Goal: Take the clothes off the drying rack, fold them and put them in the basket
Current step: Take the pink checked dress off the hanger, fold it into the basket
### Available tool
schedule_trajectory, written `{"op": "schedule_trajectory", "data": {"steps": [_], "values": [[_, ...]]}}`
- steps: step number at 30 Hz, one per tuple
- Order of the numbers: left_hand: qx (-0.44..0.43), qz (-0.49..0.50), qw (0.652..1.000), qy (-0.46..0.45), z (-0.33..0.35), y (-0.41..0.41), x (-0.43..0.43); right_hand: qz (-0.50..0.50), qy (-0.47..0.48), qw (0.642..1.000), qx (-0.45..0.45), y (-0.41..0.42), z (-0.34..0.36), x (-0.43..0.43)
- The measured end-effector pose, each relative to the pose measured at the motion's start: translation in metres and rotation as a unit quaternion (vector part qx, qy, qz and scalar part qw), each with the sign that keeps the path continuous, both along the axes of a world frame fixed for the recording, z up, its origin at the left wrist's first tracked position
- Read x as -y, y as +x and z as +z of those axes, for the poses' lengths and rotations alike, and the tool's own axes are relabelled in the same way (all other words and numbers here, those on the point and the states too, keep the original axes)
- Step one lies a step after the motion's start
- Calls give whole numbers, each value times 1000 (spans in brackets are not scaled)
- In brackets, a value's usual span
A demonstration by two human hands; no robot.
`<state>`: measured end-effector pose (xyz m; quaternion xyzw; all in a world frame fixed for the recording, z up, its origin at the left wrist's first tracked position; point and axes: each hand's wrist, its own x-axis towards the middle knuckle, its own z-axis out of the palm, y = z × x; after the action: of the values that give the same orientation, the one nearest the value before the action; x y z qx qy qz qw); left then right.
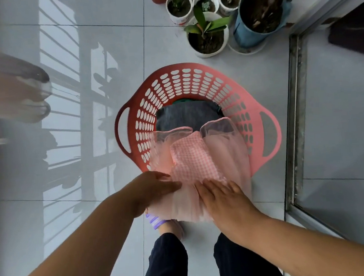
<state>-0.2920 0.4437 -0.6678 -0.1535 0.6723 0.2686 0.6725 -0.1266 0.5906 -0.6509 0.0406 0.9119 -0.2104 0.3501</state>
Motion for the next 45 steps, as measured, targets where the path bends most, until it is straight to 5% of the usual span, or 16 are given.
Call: {"op": "schedule_trajectory", "data": {"steps": [4, 8, 13, 22, 29, 36, 42, 45], "values": [[-67, -199, 972, 104, 33, -15, -14, 25, -34, 997, 58, -20, 6, -22], [-161, -428, 875, 159, 49, -22, -22, -16, -92, 992, 87, -61, 15, -61], [-367, -377, 831, 180, 64, -49, -60, 11, -56, 998, 40, -119, 40, -97], [-502, -349, 768, 190, 129, -105, -75, 4, -20, 995, -99, -159, 113, -123], [-516, -392, 728, 226, 89, -76, -53, 17, -19, 985, -171, -122, 57, -98], [-384, -429, 790, 211, -13, -12, -14, 3, -87, 996, -26, -64, -36, -55], [-218, -391, 886, 124, -33, -8, -19, -9, -137, 984, 112, -64, -48, -59], [-171, -399, 895, 101, -39, -25, -32, -20, -151, 975, 159, -85, -52, -71]]}}
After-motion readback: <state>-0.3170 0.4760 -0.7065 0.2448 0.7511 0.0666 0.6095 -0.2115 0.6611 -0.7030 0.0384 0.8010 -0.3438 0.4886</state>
